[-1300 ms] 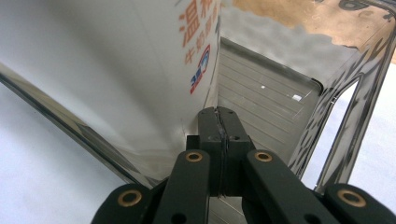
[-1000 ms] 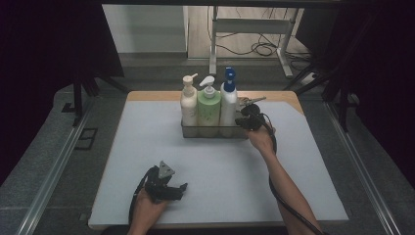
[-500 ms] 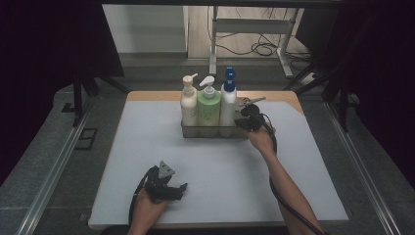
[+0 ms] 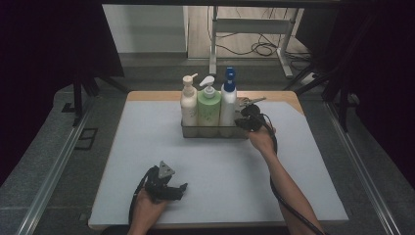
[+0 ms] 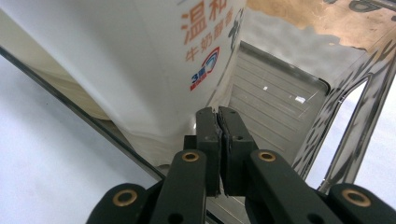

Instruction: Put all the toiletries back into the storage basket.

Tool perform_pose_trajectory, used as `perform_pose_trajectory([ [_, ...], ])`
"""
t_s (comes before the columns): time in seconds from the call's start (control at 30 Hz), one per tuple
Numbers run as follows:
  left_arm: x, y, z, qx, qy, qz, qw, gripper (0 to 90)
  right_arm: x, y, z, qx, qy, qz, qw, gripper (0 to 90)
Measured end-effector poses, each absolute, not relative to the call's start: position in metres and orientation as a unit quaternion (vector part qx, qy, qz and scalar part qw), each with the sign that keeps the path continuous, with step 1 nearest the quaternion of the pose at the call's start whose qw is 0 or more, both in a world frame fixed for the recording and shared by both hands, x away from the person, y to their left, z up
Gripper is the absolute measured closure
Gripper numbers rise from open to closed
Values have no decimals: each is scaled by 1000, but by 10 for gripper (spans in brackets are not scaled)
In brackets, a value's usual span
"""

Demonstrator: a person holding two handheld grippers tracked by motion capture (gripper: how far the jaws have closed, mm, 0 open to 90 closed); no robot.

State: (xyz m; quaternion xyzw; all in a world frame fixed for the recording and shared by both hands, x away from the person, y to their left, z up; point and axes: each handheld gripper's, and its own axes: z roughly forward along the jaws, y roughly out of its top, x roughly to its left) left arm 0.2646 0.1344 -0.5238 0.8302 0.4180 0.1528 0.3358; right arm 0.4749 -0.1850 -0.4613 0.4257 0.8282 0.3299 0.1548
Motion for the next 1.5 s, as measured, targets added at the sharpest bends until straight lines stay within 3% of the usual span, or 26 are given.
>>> perform_pose_trajectory([
  [0.57, 265, 134, -524, 830, 418, 153, 336, 123, 469, -193, -452, 421, 823, 346, 162, 785],
  [1.5, 265, 134, -524, 830, 418, 153, 336, 123, 455, -203, -437, 401, 824, 361, 170, 462],
])
